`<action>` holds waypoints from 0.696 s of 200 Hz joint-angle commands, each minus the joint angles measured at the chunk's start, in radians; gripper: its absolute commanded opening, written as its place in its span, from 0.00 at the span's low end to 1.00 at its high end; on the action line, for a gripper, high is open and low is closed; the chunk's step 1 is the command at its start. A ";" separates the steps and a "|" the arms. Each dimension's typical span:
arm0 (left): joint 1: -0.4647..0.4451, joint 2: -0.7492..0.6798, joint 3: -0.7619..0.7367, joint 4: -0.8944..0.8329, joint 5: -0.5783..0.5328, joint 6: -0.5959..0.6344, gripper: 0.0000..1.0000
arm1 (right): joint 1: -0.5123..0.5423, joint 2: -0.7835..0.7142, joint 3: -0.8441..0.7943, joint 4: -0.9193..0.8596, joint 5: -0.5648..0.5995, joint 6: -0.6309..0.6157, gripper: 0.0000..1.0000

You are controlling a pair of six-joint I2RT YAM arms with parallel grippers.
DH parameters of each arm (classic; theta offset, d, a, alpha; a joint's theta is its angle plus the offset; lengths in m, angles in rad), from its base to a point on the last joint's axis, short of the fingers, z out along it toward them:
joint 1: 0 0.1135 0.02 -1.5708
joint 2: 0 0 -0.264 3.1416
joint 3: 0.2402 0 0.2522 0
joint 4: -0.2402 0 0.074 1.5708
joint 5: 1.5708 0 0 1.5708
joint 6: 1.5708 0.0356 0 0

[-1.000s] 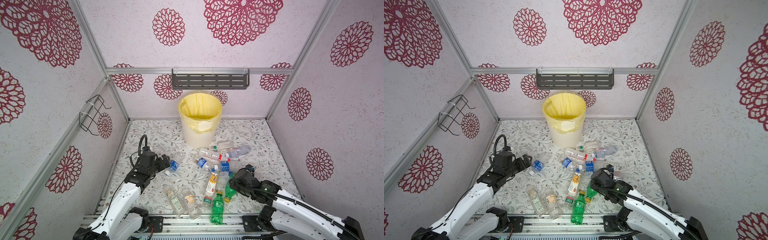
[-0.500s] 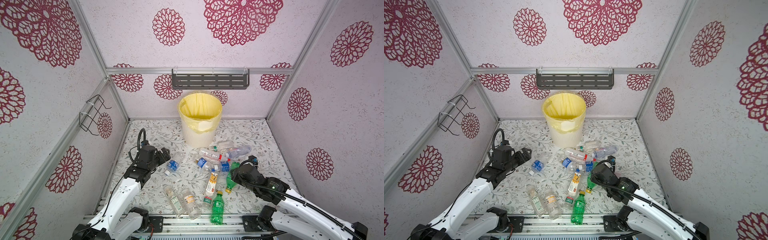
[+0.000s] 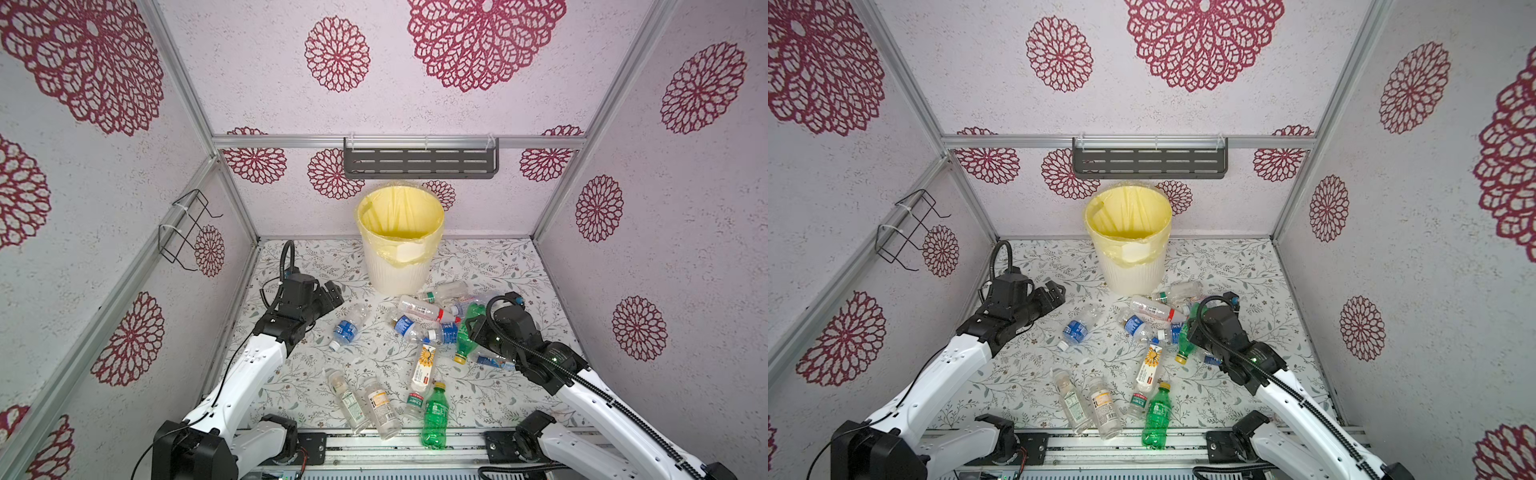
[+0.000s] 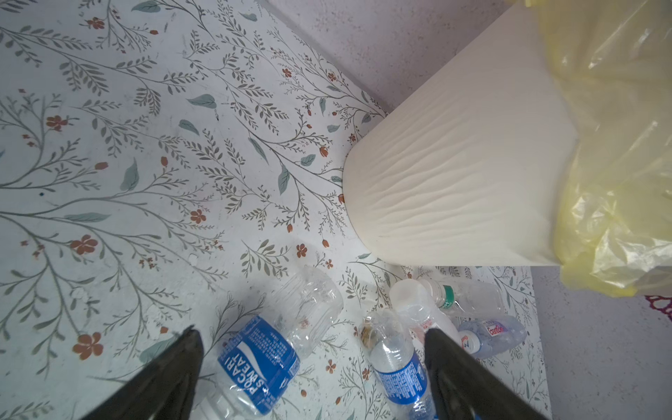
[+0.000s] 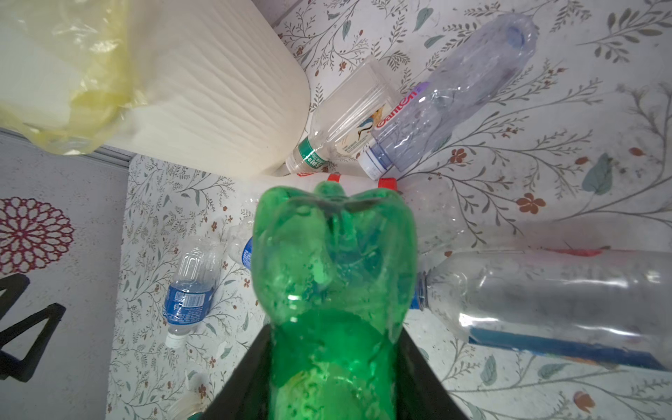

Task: Throw the plastic bottles in the bin
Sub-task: 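Lift the green bottle with the right gripper and carry it toward the bin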

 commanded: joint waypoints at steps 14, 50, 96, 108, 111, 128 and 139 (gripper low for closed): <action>0.004 0.016 0.056 -0.025 0.001 -0.004 0.97 | -0.059 0.076 0.092 0.091 -0.121 -0.092 0.43; 0.018 0.041 0.067 -0.007 0.042 -0.001 0.97 | -0.095 0.149 0.168 0.137 -0.160 -0.141 0.43; 0.032 0.059 0.054 0.014 0.079 -0.013 0.97 | -0.119 0.216 0.276 0.180 -0.180 -0.180 0.43; 0.037 0.061 0.054 0.017 0.087 -0.019 0.97 | -0.122 0.228 0.299 0.200 -0.187 -0.181 0.43; 0.038 0.061 0.053 0.018 0.091 -0.019 0.97 | -0.122 0.231 0.305 0.206 -0.187 -0.181 0.42; 0.040 0.061 0.053 0.021 0.103 -0.018 0.97 | -0.126 0.255 0.351 0.226 -0.184 -0.179 0.41; 0.041 0.057 0.050 0.020 0.102 -0.018 0.97 | -0.130 0.276 0.394 0.235 -0.190 -0.190 0.41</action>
